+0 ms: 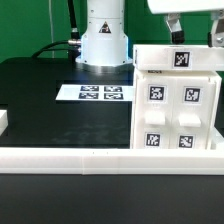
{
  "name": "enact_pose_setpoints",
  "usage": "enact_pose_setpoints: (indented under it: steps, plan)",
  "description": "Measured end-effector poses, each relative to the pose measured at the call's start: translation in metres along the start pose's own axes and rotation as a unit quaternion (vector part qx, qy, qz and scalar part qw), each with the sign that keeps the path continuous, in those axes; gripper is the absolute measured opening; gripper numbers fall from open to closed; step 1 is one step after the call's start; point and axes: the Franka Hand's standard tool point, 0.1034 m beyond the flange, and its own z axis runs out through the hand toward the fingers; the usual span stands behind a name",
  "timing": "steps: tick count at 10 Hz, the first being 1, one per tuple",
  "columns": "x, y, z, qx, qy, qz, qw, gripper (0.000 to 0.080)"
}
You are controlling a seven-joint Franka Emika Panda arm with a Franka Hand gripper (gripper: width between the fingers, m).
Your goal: Assemble cabinet
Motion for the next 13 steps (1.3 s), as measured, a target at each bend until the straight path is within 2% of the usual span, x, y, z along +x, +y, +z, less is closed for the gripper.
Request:
enact_pose_setpoints:
  steps: [2,6,7,10,11,13]
  plan:
    - [-0.004,0.001,0.001,-0.006,-0.007,-0.099,0.995,0.0797]
    - [-0.003,0.0,0.001,-0.006,-0.006,-0.245,0.97,0.0797]
    - [-0.003,0.002,0.001,-0.01,-0.003,-0.31,0.951,0.0797]
    - [-0.003,0.009,0.004,-0.014,-0.004,-0.395,0.919,0.0797]
    - [-0.002,0.014,0.004,-0.015,-0.006,-0.424,0.905,0.0797]
    - [-0.001,0.014,-0.002,-0.018,-0.007,-0.481,0.877,0.0797]
